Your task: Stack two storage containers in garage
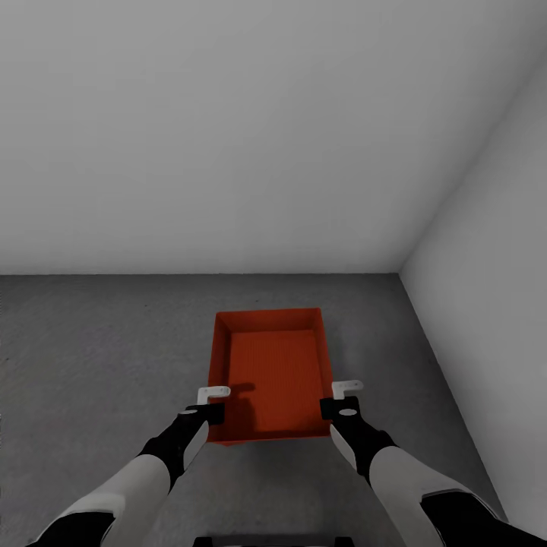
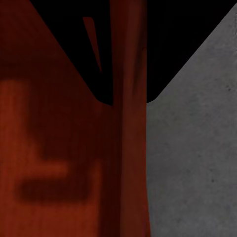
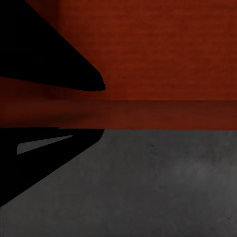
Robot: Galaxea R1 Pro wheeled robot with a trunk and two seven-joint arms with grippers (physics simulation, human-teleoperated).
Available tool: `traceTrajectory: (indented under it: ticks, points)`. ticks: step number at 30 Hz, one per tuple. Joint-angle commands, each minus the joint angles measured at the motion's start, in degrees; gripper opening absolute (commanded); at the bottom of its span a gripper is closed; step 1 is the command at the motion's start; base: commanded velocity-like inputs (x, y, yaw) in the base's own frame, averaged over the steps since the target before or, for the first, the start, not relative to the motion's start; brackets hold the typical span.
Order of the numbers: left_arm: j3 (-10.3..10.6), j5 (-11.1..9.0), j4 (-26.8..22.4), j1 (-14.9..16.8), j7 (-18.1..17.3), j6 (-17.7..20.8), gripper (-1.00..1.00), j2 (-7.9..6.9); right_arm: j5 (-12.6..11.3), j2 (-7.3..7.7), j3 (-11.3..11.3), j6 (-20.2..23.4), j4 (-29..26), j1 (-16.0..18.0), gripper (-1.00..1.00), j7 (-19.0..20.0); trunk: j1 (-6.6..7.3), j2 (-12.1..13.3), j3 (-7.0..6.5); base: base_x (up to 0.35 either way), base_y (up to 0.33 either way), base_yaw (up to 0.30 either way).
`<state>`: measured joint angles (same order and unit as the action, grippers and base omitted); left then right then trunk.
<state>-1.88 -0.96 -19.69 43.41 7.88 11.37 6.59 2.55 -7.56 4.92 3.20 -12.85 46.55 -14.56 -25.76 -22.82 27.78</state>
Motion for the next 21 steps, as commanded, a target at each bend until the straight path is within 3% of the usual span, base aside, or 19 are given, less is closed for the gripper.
traceTrajectory:
  ticks: [1,13,21]
  points:
    - [0.5,0.6,-0.3,0.0,0.3,-1.5,-1.0,-1.75,-0.6,0.44,0.4,0.3,0.2,0.0,-1.0,-0.2,-0.03,-0.1,0.08,0.0,0.103,0.0]
    - [0.6,0.7,-0.3,0.0,0.3,-1.7,-1.0,-1.75,-0.6,0.44,0.4,0.3,0.2,0.0,-1.0,-0.2,-0.03,-0.1,0.08,0.0,0.017,0.0]
    - [0.6,0.7,-0.3,0.0,0.4,-1.6,-1.0,-1.75,-0.6,0.44,0.4,0.3,0.2,0.0,-1.0,-0.2,-0.03,-0.1,0.08,0.0,0.108,0.0]
